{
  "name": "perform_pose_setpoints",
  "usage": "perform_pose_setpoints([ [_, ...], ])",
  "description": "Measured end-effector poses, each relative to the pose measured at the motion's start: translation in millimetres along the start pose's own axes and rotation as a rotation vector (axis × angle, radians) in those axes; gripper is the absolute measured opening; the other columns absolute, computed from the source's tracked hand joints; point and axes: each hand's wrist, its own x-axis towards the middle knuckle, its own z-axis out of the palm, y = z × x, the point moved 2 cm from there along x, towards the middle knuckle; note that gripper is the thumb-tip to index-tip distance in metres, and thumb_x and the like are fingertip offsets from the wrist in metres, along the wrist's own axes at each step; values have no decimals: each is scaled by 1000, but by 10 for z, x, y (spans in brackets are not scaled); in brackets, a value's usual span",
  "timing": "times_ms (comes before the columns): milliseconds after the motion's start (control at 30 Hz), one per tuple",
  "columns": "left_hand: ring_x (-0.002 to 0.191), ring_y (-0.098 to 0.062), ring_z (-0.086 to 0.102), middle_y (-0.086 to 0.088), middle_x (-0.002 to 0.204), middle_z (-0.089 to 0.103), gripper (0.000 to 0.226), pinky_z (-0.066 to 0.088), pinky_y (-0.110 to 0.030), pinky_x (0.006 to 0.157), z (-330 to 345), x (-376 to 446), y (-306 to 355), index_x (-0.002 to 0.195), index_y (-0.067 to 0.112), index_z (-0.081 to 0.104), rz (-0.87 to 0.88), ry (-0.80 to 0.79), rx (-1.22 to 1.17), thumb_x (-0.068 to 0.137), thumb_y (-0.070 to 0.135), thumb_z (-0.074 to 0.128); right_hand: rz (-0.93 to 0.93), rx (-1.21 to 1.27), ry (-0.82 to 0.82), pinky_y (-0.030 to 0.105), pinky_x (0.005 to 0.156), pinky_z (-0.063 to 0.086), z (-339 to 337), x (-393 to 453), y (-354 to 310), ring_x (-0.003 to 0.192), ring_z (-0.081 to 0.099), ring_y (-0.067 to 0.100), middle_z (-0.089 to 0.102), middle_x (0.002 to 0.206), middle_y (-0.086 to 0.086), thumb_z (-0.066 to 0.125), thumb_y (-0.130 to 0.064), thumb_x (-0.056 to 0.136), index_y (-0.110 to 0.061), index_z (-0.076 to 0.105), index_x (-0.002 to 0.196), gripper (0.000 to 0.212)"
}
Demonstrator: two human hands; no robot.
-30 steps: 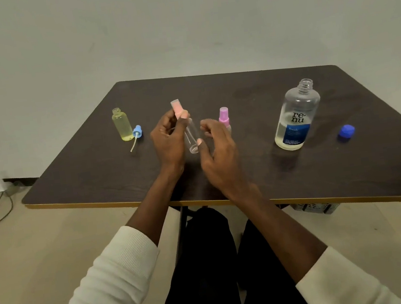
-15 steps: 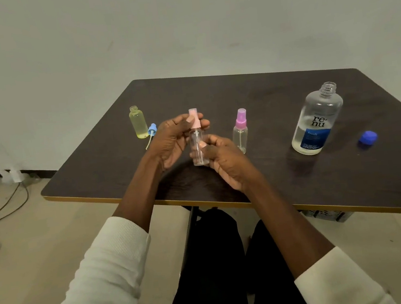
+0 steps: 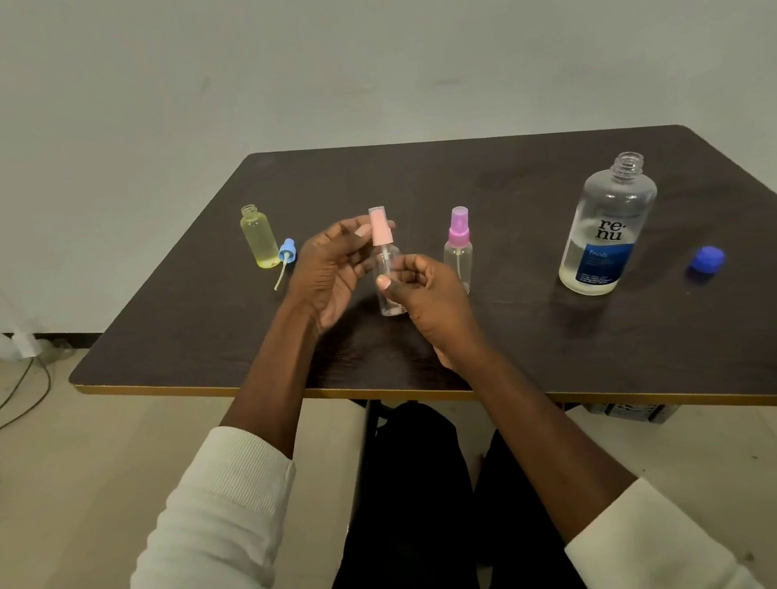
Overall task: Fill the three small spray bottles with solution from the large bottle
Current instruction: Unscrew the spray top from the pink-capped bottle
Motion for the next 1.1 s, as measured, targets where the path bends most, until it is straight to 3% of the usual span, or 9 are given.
perform_pose_setpoints([
  [167, 81, -18, 72, -6, 92, 73, 14, 60, -29, 78, 22, -9, -14, 106, 5, 67, -3, 43, 32, 95, 2, 59, -20, -13, -9, 31, 84, 57, -2, -9, 11, 91, 65, 12, 69, 96, -1, 71, -13, 87, -12, 64, 113, 27],
  [333, 108, -29, 66, -18, 112, 72, 15, 51, -43, 101, -8, -10, -40, 107, 2, 65, -40, -44, -11, 98, 4, 53, -41, -30, -20, 34, 84, 57, 0, -4, 32, 93, 66, 14, 70, 97, -1, 71, -16, 88, -17, 64, 109, 23],
  [433, 93, -23, 72, -14, 97, 75, 10, 59, -36, 87, 28, 9, -49, 103, 6, 61, -6, 11, 62, 93, 6, 62, -55, -54, 0, 36, 85, 58, 2, -9, 24, 93, 67, 14, 70, 98, -1, 71, -17, 87, -21, 64, 106, 21],
  [533, 80, -14, 70, -4, 91, 72, 15, 59, -28, 75, 42, -3, -75, 112, 6, 62, 2, 16, 69, 97, 9, 59, -75, -63, 18, 35, 85, 57, 6, -27, 14, 91, 66, 12, 70, 96, -3, 72, -14, 87, -24, 63, 101, 20],
  [700, 108, -27, 68, -19, 116, 71, 20, 55, -39, 95, 10, -11, -68, 118, 2, 60, 17, -51, 49, 98, 3, 54, -69, -80, 30, 35, 86, 57, -6, -27, -3, 93, 65, 11, 69, 98, -3, 71, -17, 87, -22, 62, 105, 21],
  [800, 88, -20, 72, -10, 99, 74, 32, 58, -33, 81, 50, -12, -65, 115, 5, 59, 41, 38, 60, 85, 8, 70, -81, -88, 34, 33, 84, 57, -2, -35, -19, 91, 64, 12, 68, 97, -3, 72, -15, 87, -22, 61, 104, 21],
  [867, 82, -16, 69, -4, 95, 72, 25, 57, -32, 79, 65, -25, -72, 113, 8, 61, 30, 16, 41, 89, 10, 68, -85, -89, 32, 32, 85, 57, 0, -47, -10, 90, 64, 10, 68, 97, -3, 72, -15, 87, -22, 61, 105, 22],
  [1033, 104, -28, 68, -20, 114, 71, 18, 54, -43, 96, 34, -43, -71, 115, 3, 60, 19, -60, 14, 98, 4, 54, -88, -107, 37, 34, 85, 57, 0, -49, -4, 92, 65, 11, 69, 99, -2, 71, -17, 87, -19, 63, 110, 24],
  [1100, 100, -28, 71, -20, 106, 73, 21, 59, -39, 88, 55, -43, -68, 114, 3, 57, 51, 0, 35, 94, 3, 62, -97, -129, 32, 34, 85, 57, 5, -55, -11, 92, 65, 12, 69, 98, -2, 72, -19, 87, -19, 63, 110, 25],
])
